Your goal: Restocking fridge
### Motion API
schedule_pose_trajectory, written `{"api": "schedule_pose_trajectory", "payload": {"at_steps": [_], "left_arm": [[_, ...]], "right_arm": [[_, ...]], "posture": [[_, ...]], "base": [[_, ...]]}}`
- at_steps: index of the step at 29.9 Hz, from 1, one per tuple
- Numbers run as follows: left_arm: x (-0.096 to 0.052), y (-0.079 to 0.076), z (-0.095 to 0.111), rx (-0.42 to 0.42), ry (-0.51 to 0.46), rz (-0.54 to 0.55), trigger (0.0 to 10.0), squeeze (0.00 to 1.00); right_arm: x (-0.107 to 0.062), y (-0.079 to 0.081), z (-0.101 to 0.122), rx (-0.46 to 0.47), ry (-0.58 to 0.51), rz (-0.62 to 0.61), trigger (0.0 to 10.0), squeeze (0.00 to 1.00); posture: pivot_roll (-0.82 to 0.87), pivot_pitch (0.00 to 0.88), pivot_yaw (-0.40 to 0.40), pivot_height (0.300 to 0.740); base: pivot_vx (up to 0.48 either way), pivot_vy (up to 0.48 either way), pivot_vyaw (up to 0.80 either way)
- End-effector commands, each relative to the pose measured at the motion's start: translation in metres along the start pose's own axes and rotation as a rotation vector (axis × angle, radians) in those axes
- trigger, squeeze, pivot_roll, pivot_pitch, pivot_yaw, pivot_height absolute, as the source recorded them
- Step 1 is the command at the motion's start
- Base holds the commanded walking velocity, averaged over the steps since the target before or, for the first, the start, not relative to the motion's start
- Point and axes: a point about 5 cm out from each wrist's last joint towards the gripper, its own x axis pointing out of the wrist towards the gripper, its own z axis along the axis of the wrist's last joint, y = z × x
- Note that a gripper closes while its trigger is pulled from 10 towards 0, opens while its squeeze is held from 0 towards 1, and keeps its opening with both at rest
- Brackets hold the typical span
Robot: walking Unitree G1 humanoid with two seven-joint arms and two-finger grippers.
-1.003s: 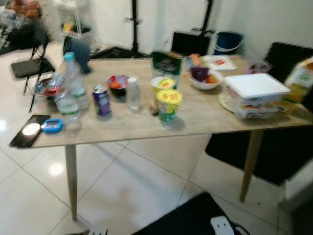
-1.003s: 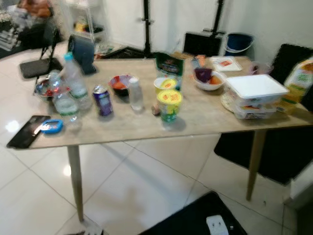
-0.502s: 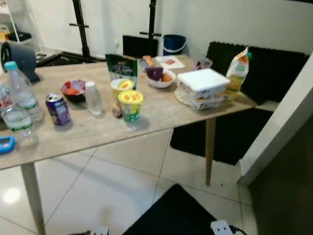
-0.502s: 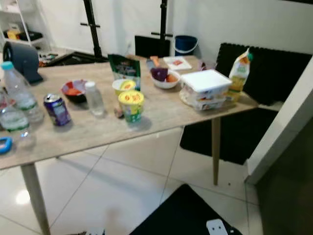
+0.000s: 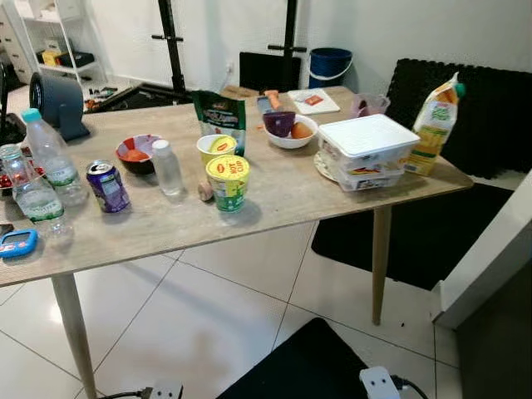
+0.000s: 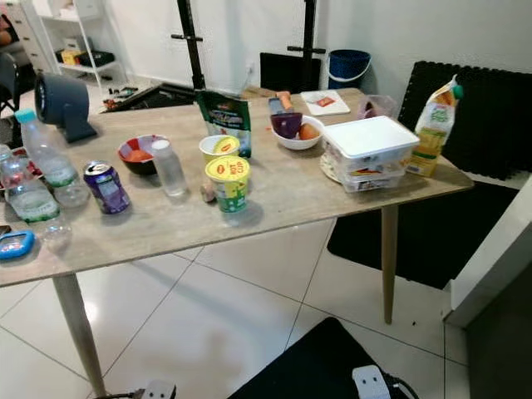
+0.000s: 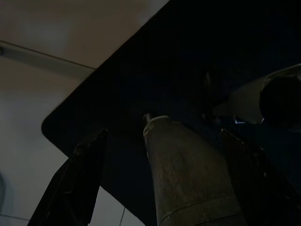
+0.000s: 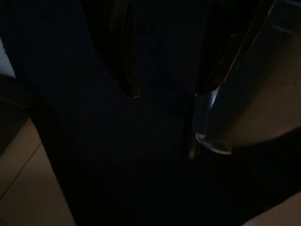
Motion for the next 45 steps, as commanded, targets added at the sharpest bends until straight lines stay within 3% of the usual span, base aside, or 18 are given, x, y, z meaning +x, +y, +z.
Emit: {"api": "schedule_pose_trajectory", "payload": {"at_steps": [1,11,17,26,34,45], "left_arm": [[-0.0011,0.0009,-0.0048,0.000,0.015,0.003,10.0,0.00],[-0.0011,0.0016,-0.0024,0.001,0.002,-0.006,10.0,0.00],[-0.0022,0.0069,-0.0026,0.002,0.000,0.041,10.0,0.00],[-0.0021,0.0070,-0.0008,-0.026,-0.016,0.037,10.0,0.00],[-0.0021,0.0074,-0.0008,0.001,-0.005,0.032,10.0,0.00],[-0.0026,0.0070,-0.0028,-0.005,-0.004,0.024,10.0,0.00]], "right_arm": [[0.0004,0.0024,-0.0004,0.009,0.001,0.004,10.0,0.00],[0.0003,0.0032,-0.0016,0.007,0.004,0.007,10.0,0.00],[0.0004,0.0044,-0.0025,0.002,0.007,0.013,10.0,0.00],[0.0006,0.0044,-0.0006,-0.005,0.005,0.015,10.0,0.00],[0.0008,0.0062,-0.0008,-0.004,0.005,0.019,10.0,0.00],[0.0009,0.0093,-0.0039,-0.001,0.012,0.026,10.0,0.00]], "posture": [[0.00,0.044,-0.001,0.740],[0.00,0.048,0.001,0.740],[0.00,0.048,0.002,0.740],[0.01,0.043,0.002,0.740],[0.01,0.046,0.006,0.740],[0.01,0.048,0.008,0.740]], "base": [[0.000,0.000,0.00],[0.000,-0.327,0.00],[0.000,0.000,0.00],[0.000,0.000,0.00],[0.000,0.000,0.00],[0.354,0.000,0.00]]}}
